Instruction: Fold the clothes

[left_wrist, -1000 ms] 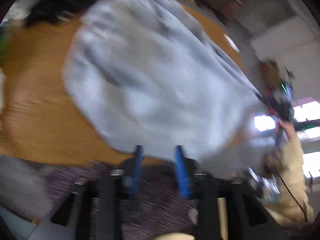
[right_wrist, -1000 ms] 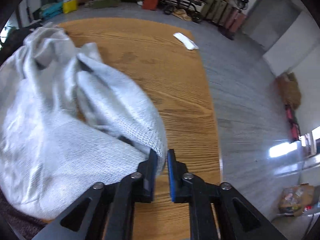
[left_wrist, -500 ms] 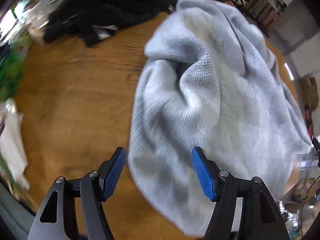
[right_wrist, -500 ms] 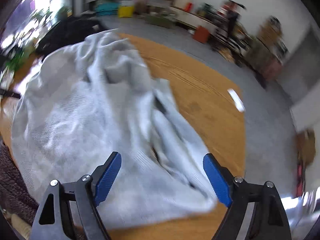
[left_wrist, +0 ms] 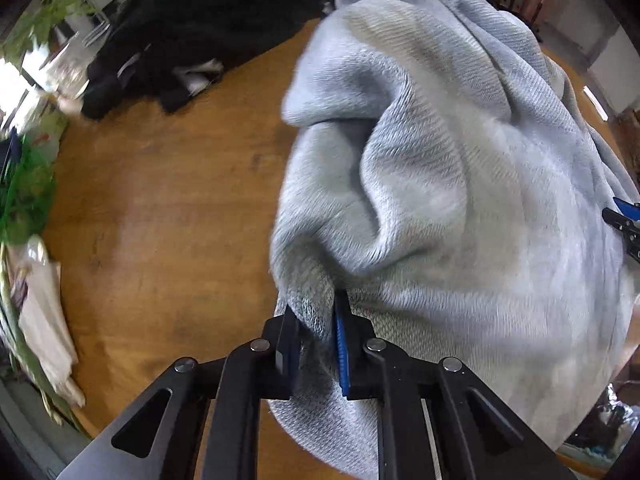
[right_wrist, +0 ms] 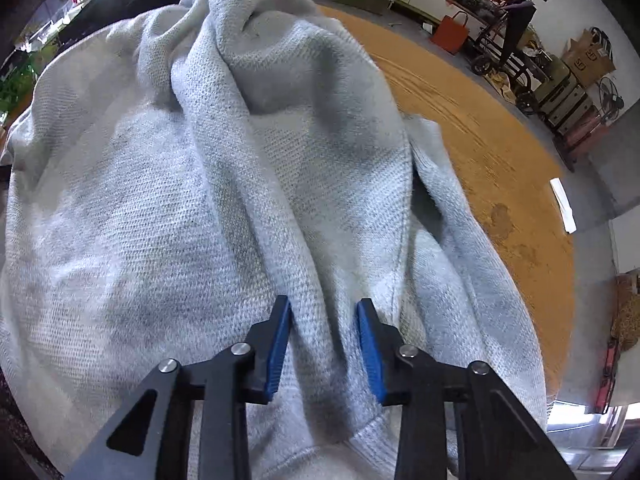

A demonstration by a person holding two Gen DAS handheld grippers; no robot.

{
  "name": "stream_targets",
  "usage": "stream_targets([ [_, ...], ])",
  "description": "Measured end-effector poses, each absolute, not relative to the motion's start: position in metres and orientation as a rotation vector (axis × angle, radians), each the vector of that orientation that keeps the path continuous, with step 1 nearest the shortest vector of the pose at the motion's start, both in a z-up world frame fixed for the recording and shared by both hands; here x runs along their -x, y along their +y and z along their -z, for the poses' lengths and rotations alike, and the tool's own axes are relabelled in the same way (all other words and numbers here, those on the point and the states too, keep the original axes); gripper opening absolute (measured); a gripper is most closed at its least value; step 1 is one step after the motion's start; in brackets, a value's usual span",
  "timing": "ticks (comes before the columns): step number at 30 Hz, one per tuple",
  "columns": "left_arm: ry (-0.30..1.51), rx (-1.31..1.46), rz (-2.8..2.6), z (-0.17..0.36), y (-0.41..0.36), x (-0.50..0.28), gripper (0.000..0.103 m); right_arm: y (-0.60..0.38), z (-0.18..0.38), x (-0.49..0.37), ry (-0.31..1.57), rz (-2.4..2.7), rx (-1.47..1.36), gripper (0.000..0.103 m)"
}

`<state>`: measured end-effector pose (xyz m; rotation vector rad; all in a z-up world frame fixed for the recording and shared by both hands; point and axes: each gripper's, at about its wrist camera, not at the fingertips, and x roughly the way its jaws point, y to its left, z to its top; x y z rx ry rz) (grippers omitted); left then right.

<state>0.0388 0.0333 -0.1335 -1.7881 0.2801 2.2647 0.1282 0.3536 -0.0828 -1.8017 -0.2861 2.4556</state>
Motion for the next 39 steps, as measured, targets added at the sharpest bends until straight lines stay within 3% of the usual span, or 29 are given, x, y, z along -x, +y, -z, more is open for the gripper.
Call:
stream_targets([
  [7, 0.220, 1.835, -2.189, 0.131, 0.005, -0.084, 0.015, 0.358, 0.088, -0.160, -0.326, -2.455, 1.809, 0.033],
  [13, 0.104, 1.884, -2.132, 0.093, 0.001, -0.056, 0.018, 0.375, 0.054, -0.146, -0.154, -2.566, 1.755, 0.063],
  [15, 0.124, 1.850, -2.119, 0.076, 0.010, -0.041, 0.019, 0.380, 0.033, -0.126, -0.134, -2.607, 1.697, 0.067],
  [17, 0.142, 1.817, -2.103, 0.061, 0.020, -0.026, 0.024, 0.389, 0.018, -0.103, -0.135, -2.623, 1.675, 0.072],
  [18, 0.171, 1.808, -2.105, 0.060, 0.025, -0.014, 0.035, 0.393, 0.012, -0.090, -0.132, -2.630, 1.671, 0.074],
  [19, 0.201, 1.805, -2.109, 0.059, 0.038, 0.004, 0.049, 0.398, 0.009, -0.072, -0.121, -2.637, 1.669, 0.075],
  [21, 0.224, 1.794, -2.111, 0.060, 0.060, 0.034, 0.057, 0.406, 0.007, -0.035, -0.097, -2.638, 1.670, 0.076],
  [32, 0.269, 1.653, -2.209, 0.113, 0.138, 0.107, 0.057, 0.401, 0.061, 0.096, -0.043, -2.494, 1.825, 0.079],
  [34, 0.280, 1.626, -2.228, 0.123, 0.151, 0.119, 0.057, 0.397, 0.064, 0.095, -0.067, -2.506, 1.827, 0.077],
  [35, 0.285, 1.612, -2.237, 0.128, 0.158, 0.125, 0.057, 0.396, 0.064, 0.094, -0.070, -2.526, 1.818, 0.068],
  [37, 0.245, 1.619, -2.248, 0.128, 0.151, 0.121, 0.048, 0.395, 0.064, 0.088, -0.014, -2.592, 1.819, 0.024],
  [39, 0.204, 1.625, -2.258, 0.128, 0.143, 0.116, 0.036, 0.391, 0.067, 0.084, -0.032, -2.581, 1.796, 0.015],
])
